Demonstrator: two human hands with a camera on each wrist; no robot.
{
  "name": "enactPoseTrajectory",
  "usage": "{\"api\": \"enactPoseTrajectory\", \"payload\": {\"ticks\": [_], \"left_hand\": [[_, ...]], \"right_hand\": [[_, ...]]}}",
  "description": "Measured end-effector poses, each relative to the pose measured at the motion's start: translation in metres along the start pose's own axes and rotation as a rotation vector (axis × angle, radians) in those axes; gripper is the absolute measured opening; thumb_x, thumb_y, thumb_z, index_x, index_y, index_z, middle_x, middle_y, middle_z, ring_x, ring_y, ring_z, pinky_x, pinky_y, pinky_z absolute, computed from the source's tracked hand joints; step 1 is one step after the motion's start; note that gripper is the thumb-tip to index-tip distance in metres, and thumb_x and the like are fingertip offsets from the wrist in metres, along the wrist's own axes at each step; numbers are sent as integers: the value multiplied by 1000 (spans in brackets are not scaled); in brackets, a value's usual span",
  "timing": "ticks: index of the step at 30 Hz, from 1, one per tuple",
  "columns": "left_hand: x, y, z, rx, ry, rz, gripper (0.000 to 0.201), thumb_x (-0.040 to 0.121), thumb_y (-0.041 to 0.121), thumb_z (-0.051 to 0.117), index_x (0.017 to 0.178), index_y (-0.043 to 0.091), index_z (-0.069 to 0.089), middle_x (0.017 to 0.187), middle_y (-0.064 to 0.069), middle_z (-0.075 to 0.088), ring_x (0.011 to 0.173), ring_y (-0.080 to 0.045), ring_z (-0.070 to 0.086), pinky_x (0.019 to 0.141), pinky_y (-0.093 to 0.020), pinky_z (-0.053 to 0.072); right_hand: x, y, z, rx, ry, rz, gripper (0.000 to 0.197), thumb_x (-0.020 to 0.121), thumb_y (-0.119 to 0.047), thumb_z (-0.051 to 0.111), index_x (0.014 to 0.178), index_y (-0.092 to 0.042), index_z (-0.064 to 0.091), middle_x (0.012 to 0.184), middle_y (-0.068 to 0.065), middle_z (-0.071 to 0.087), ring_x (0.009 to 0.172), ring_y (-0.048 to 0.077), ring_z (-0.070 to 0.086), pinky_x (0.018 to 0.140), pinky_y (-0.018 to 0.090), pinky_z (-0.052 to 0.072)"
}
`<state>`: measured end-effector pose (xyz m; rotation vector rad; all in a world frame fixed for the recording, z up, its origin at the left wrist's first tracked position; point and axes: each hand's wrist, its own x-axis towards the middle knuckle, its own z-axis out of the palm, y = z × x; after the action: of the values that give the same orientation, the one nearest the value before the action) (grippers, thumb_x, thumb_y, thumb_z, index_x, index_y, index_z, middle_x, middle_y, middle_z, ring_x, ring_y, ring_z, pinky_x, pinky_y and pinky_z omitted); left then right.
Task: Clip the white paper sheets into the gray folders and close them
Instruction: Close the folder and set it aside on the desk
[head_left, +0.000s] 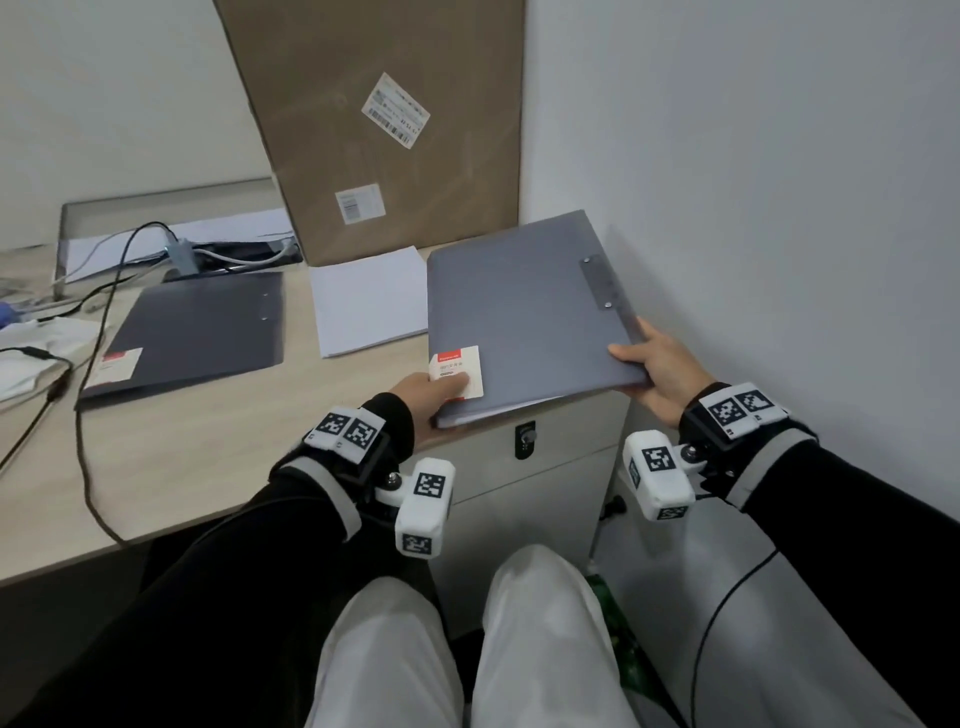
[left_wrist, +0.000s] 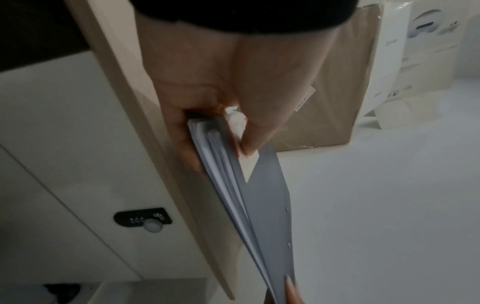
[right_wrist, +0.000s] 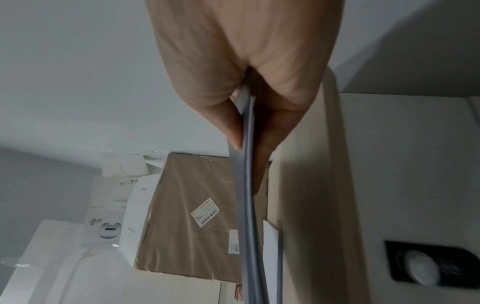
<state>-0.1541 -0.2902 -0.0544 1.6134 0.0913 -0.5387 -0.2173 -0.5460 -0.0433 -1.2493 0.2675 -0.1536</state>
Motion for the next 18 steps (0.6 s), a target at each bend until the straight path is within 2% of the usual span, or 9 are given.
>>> {"api": "enactPoseTrajectory", "payload": {"ticks": [3,5,7,9,11,14,16,17,18], "left_hand": [[5,8,1,-42,-23,57,12,95,10,51,94,2,59,81,-5,61,62,-13,63,46,-19,55],[13,18,2,-103,11,61,15,95,5,49,82,7,56,81,-6,61,66,-15,60,45,-18,55],[25,30,5,-140,49,65,19,95,3,48,79,10,54,79,-4,60,68,-14,57,44,-19,55],[36,41,7,-178,80,82,18,95,2,48,80,11,54,79,-4,60,68,-14,58,53,-24,54],[53,54,7,-209,107,92,11,95,2,48,88,7,55,82,-7,60,69,-15,58,59,-27,52],[80,71,8,-194,138,100,11,93,2,49,104,4,51,89,-10,61,69,-16,58,48,-23,54],[98,79,12,-183,158,82,7,92,3,50,98,4,53,82,-8,60,67,-17,58,43,-20,53],[107,83,14,-169,168,67,3,91,3,51,91,3,54,81,-9,60,68,-20,59,48,-23,56],[115,87,17,-155,172,53,8,90,3,53,83,4,55,83,-12,61,71,-25,60,60,-31,60]], "right_hand": [[14,-17,6,-17,13,-7,40,90,5,42,123,-15,52,96,3,63,81,15,59,50,20,54],[25,-25,11,22,41,15,29,91,4,44,115,-9,53,92,6,61,79,15,58,51,21,56],[39,-29,16,121,71,36,21,91,2,46,110,-5,53,93,9,60,81,17,59,55,24,59],[51,-29,17,294,109,43,21,91,0,47,111,-3,53,96,11,60,85,19,61,57,27,60],[66,-27,22,461,134,57,20,91,0,48,110,-3,54,94,11,63,85,19,64,63,28,61],[87,-19,33,528,99,88,28,92,-1,49,119,-8,53,100,9,69,80,16,71,73,29,58],[100,-15,44,472,51,128,23,93,0,48,112,-10,56,101,9,68,81,19,71,69,31,60],[108,-15,49,437,39,135,19,94,1,46,105,-11,57,99,10,67,82,21,70,65,30,61],[117,-15,54,397,48,135,19,95,2,43,100,-11,56,98,11,66,85,23,67,61,29,61]]}}
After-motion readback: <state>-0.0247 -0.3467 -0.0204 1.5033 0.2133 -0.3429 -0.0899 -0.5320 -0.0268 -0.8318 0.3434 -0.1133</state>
